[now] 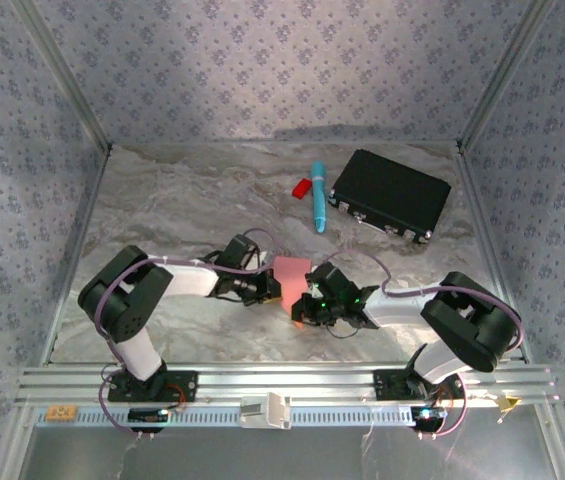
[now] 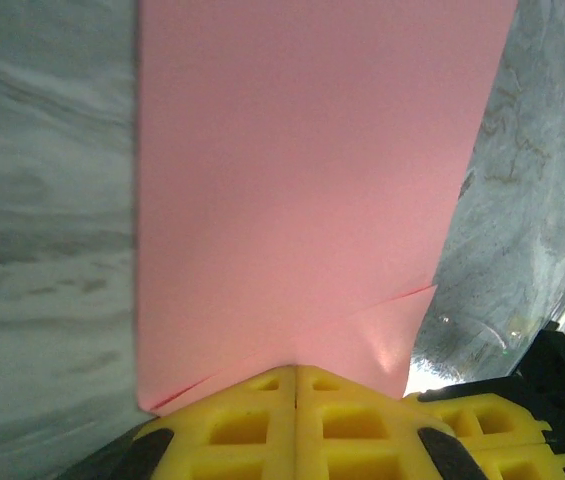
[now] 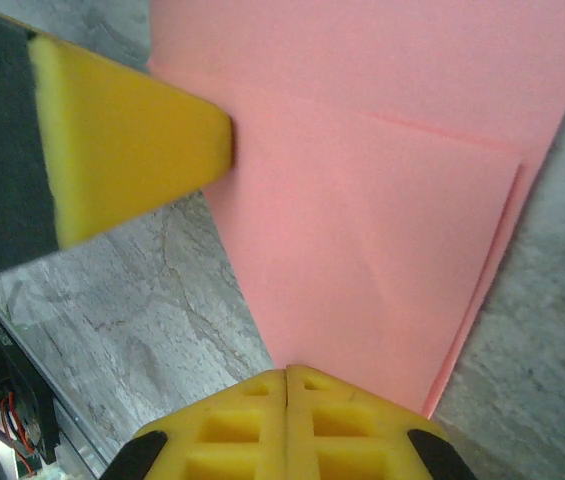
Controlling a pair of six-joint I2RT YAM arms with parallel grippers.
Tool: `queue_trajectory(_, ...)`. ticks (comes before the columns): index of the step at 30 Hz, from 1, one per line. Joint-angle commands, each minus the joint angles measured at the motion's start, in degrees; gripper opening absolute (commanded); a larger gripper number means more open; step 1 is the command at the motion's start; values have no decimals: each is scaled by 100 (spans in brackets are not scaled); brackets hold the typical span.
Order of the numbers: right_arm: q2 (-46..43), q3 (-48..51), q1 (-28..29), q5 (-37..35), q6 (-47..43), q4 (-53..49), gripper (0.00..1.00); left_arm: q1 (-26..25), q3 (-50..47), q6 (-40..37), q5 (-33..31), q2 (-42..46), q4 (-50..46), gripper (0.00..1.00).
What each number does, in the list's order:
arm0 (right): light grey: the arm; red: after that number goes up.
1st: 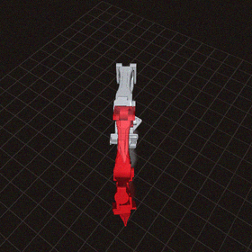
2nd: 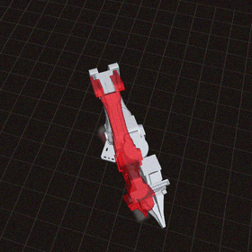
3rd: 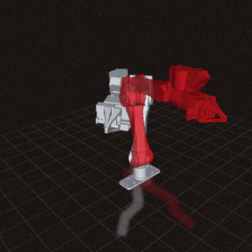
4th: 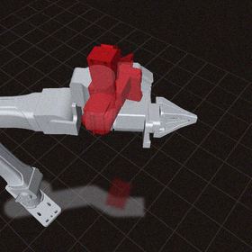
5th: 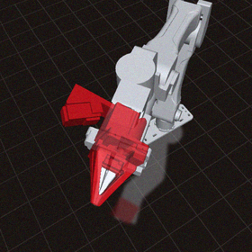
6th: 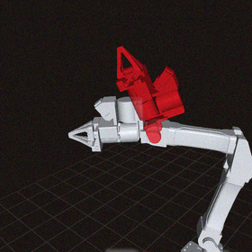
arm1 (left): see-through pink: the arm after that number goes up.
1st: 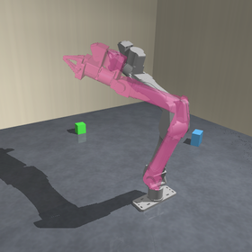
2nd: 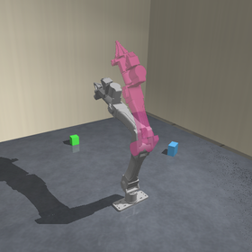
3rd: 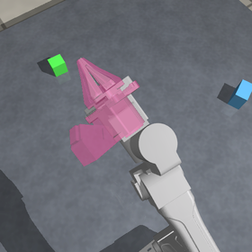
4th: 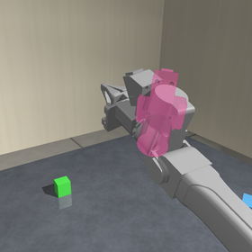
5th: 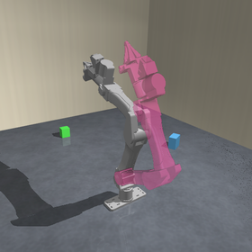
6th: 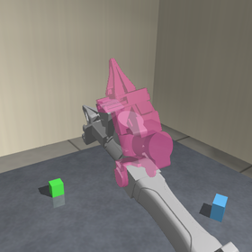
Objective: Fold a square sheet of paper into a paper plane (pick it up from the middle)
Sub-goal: Third fold the triangle at the center of the table.
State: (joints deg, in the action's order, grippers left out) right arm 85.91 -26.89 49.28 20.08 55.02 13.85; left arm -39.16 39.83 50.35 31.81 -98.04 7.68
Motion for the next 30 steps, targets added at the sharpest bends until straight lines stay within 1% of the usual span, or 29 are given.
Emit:
queue_trajectory(1, 178, 293, 57, -232, -115, -901, 0, 279, 56, -242, -437, -32, -453, 0)
queue_trajectory(10, 93, 290, 52, -154, -245, -936, 0, 694, 256, -420, -561, 77, -1005, 0)
queue_trajectory(14, 64, 237, 14, -65, -412, -1046, 0, 705, 387, -425, -544, 266, -1208, 0)
queue_trajectory(20, 58, 138, -96, 74, -655, -1213, 0, 681, 437, -418, -487, 740, -1329, 3)
queue_trajectory(22, 60, 117, -138, 112, -701, -1255, 0, 623, 427, -414, -468, 869, -1324, 4)
queue_trajectory(25, 55, 62, -194, 128, -759, -1301, 0, 390, 407, -452, -338, 942, -1119, 5)
queue_trajectory(30, 57, 26, -231, 167, -801, -1306, 0, 17, 407, -417, -212, 611, -824, 5)
